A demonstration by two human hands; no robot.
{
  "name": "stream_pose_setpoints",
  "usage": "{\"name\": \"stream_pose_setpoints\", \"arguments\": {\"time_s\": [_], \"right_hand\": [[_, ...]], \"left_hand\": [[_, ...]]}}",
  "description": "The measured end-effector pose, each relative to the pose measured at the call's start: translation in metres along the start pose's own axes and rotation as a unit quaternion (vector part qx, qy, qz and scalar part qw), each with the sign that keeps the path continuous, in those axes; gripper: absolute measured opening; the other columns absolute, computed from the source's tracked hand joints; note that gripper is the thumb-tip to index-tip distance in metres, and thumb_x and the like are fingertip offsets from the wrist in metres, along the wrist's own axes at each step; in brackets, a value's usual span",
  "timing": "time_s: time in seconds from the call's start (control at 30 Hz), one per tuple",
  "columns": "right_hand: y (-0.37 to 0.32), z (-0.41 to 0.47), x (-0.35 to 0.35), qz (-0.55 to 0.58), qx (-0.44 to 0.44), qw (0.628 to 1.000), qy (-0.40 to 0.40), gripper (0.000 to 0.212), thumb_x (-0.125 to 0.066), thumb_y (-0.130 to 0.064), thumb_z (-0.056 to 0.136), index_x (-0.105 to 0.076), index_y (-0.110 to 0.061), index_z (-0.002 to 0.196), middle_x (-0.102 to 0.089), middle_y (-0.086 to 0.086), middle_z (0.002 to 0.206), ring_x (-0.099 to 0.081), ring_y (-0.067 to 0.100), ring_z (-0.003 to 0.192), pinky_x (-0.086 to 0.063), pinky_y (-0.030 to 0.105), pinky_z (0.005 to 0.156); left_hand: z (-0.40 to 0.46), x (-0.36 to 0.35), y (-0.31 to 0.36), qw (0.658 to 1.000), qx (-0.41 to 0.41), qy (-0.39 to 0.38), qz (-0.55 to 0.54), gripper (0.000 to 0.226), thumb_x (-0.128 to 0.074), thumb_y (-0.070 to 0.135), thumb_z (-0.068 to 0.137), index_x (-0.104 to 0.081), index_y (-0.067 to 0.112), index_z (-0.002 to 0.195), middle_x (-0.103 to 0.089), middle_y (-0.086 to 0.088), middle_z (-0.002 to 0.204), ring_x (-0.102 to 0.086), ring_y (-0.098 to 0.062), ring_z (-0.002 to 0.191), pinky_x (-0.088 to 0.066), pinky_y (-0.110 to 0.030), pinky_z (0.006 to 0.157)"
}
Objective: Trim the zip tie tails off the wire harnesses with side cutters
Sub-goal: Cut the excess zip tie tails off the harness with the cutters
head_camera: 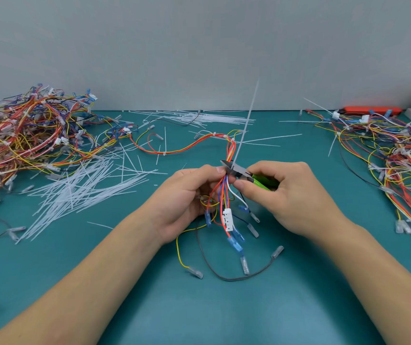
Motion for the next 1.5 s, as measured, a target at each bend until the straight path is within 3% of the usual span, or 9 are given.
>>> {"name": "stream_pose_setpoints", "arguments": {"time_s": [0.13,0.23,0.37,0.83,0.97,1.07,1.23,1.4,1.5], "right_hand": [[0.002,0.0,-0.002,0.011,-0.008,1.0,-0.003,0.025,-0.075,-0.043,0.093,-0.075,-0.02,0.085,-0.045,0.003,0.06,-0.033,0.008,0.056,-0.025,0.019,0.051],[0.007,-0.001,-0.004,0.013,-0.024,1.0,-0.004,0.021,-0.074,-0.045,0.094,-0.076,-0.024,0.088,-0.045,-0.008,0.057,-0.035,0.007,0.054,-0.028,0.016,0.051],[0.01,-0.002,-0.007,0.031,-0.038,0.999,-0.014,0.017,-0.073,-0.046,0.095,-0.075,-0.029,0.09,-0.049,-0.015,0.06,-0.039,0.004,0.056,-0.032,0.015,0.054],[0.006,-0.001,-0.005,0.012,-0.034,0.999,-0.007,0.024,-0.072,-0.043,0.095,-0.074,-0.021,0.086,-0.042,-0.008,0.058,-0.035,0.008,0.056,-0.028,0.02,0.052],[0.003,0.001,-0.002,-0.009,-0.024,1.0,-0.007,0.031,-0.072,-0.045,0.095,-0.071,-0.017,0.082,-0.04,0.0,0.058,-0.031,0.009,0.055,-0.024,0.024,0.051],[0.004,0.0,-0.002,-0.011,-0.025,1.0,-0.003,0.031,-0.072,-0.045,0.095,-0.07,-0.018,0.08,-0.038,-0.004,0.056,-0.031,0.009,0.055,-0.025,0.022,0.05],[0.005,-0.003,-0.004,-0.03,-0.022,0.999,0.013,0.022,-0.072,-0.05,0.093,-0.072,-0.029,0.086,-0.054,-0.002,0.062,-0.04,0.009,0.056,-0.032,0.021,0.051],[0.004,-0.002,-0.004,-0.028,-0.012,0.999,0.014,0.018,-0.071,-0.052,0.093,-0.071,-0.034,0.091,-0.062,-0.003,0.073,-0.051,0.016,0.065,-0.049,0.04,0.065],[0.003,-0.002,-0.005,-0.024,-0.005,1.0,0.012,0.017,-0.071,-0.05,0.093,-0.071,-0.033,0.091,-0.062,-0.002,0.073,-0.052,0.017,0.066,-0.05,0.044,0.067]], "left_hand": [[0.0,0.0,0.0,1.0,0.002,-0.004,-0.005,0.021,-0.067,0.031,0.085,-0.081,0.016,0.08,-0.065,-0.001,0.074,-0.055,-0.013,0.065,-0.041,-0.032,0.072],[0.001,0.001,-0.001,1.0,0.001,-0.002,-0.006,0.02,-0.071,0.031,0.082,-0.081,0.015,0.082,-0.065,-0.003,0.076,-0.056,-0.014,0.067,-0.042,-0.033,0.074],[0.002,0.002,-0.002,1.0,0.005,0.001,-0.008,0.022,-0.067,0.031,0.086,-0.081,0.014,0.086,-0.065,-0.008,0.081,-0.055,-0.02,0.075,-0.039,-0.045,0.086],[0.002,0.0,-0.001,1.0,-0.006,-0.01,-0.002,0.021,-0.066,0.031,0.088,-0.081,0.017,0.083,-0.066,0.001,0.071,-0.057,-0.011,0.064,-0.042,-0.029,0.067],[0.003,0.001,-0.001,1.0,-0.005,-0.004,-0.012,0.018,-0.068,0.03,0.086,-0.079,0.015,0.085,-0.064,-0.001,0.072,-0.057,-0.013,0.064,-0.041,-0.032,0.069],[0.003,0.002,-0.001,1.0,-0.006,0.0,-0.013,0.018,-0.069,0.03,0.086,-0.079,0.014,0.085,-0.063,-0.003,0.074,-0.056,-0.015,0.066,-0.043,-0.032,0.07],[0.002,0.001,-0.001,1.0,-0.003,0.008,-0.015,0.018,-0.07,0.029,0.084,-0.079,0.013,0.084,-0.06,-0.006,0.076,-0.054,-0.017,0.067,-0.037,-0.035,0.069],[0.002,0.0,0.0,1.0,0.002,0.01,-0.02,0.018,-0.069,0.028,0.083,-0.08,0.013,0.083,-0.058,-0.009,0.082,-0.052,-0.018,0.069,-0.037,-0.035,0.071],[0.002,0.0,-0.001,1.0,0.004,0.01,-0.023,0.017,-0.069,0.027,0.082,-0.079,0.013,0.082,-0.058,-0.009,0.081,-0.051,-0.019,0.069,-0.038,-0.036,0.072]]}}
Point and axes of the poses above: each hand's wrist, its own z-axis towards the middle knuckle, its own x-axis out of the back of the hand, y = z × x, the point moved 7 cm from there along z, towards the middle knuckle
